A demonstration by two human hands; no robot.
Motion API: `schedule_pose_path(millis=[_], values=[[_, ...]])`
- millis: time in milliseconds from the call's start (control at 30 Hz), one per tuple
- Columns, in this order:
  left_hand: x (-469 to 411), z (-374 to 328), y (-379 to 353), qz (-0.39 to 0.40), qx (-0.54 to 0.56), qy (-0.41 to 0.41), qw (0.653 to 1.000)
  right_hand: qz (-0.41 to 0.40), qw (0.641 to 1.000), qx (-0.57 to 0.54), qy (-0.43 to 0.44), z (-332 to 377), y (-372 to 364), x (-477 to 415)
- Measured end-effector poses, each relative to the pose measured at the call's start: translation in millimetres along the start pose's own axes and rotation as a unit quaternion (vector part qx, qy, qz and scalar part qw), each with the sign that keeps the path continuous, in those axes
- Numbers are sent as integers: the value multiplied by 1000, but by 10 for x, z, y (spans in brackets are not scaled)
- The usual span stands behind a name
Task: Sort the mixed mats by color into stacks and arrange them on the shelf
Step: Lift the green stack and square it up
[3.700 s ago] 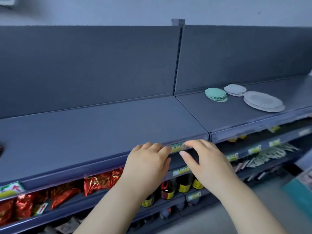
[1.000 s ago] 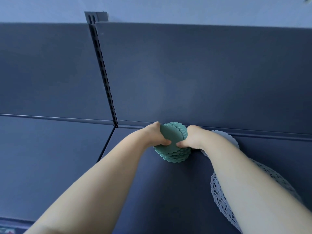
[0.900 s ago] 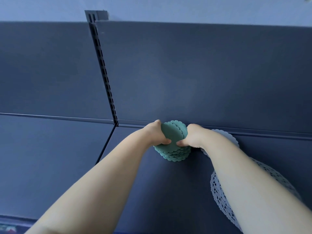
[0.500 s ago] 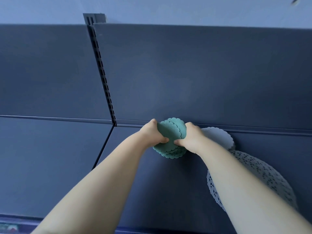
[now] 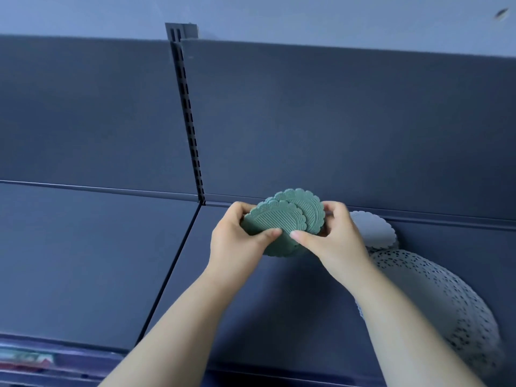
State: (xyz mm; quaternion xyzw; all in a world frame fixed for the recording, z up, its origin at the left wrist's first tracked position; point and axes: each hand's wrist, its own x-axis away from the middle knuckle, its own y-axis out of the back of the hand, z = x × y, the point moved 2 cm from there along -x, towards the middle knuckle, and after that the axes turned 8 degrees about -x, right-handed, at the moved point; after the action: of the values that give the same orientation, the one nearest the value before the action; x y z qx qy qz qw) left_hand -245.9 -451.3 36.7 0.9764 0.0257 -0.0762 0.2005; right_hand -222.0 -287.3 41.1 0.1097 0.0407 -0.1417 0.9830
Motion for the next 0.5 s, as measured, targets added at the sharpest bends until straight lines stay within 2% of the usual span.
schedule_pose_path(millis=[267,500], values=[[202,129,729,-24,-12,-14,1000,-21,999,-45,16,224,-617,482],[208,570,1693,-20,-32,-23,999,-18,998,-56,4,395,-1633,769]])
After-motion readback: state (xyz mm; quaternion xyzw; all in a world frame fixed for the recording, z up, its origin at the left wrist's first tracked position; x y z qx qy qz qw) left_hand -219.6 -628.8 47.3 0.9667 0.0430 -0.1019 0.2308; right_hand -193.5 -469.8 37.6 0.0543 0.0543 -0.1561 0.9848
